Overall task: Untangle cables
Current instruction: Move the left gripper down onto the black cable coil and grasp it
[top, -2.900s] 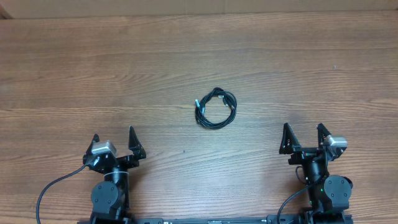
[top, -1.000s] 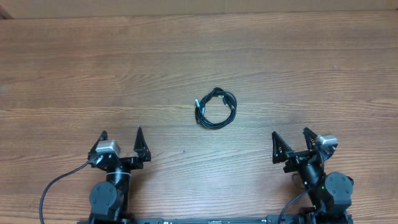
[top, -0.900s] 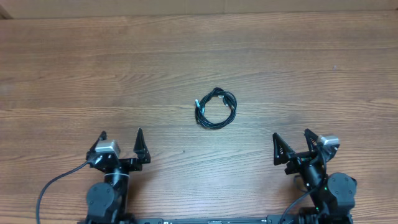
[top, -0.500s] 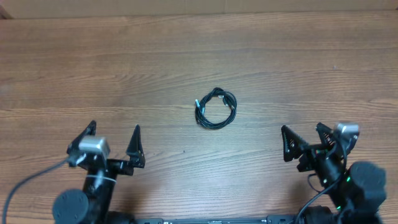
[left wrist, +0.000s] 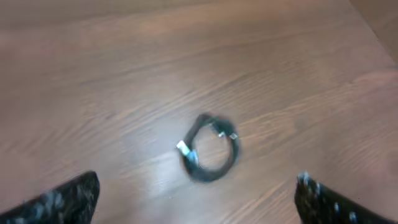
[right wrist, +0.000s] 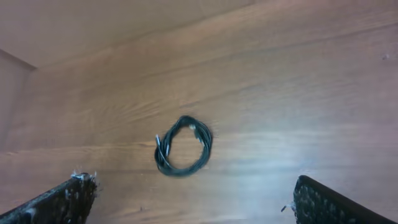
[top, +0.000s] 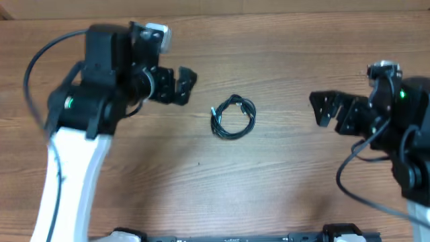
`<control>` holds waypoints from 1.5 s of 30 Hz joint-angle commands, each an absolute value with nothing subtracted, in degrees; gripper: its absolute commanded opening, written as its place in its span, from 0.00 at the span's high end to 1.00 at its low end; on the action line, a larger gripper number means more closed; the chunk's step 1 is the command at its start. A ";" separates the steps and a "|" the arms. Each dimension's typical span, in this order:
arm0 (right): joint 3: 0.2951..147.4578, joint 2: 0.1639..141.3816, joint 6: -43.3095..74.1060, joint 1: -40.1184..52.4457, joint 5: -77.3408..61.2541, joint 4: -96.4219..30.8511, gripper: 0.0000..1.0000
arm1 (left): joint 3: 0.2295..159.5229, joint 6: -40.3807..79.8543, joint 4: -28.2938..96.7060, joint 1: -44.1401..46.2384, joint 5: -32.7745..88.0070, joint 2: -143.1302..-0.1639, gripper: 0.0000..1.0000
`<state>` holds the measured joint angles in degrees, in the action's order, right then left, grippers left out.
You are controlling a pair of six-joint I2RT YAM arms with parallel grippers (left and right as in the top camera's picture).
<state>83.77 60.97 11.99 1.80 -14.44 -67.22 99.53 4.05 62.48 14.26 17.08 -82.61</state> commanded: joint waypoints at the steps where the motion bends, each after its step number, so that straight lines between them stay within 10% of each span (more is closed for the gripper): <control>1: 85.95 65.08 11.97 1.48 -15.62 -66.94 0.00 | 105.86 2.79 60.80 20.12 22.11 -97.80 0.00; 4: 85.93 66.32 11.94 1.48 -15.99 -67.22 0.00 | 105.86 -0.97 58.89 22.13 26.35 -103.88 0.00; 19: 85.89 67.70 11.92 1.48 -16.19 -68.01 0.00 | 105.86 -0.16 53.32 26.94 19.27 -124.27 0.67; 45: 85.89 68.40 11.94 1.48 -16.21 -68.27 0.01 | 114.30 8.34 56.75 30.02 8.08 -132.29 0.80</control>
<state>85.08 67.83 11.97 1.80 -16.10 -68.79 108.29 7.44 53.93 30.02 10.76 -132.79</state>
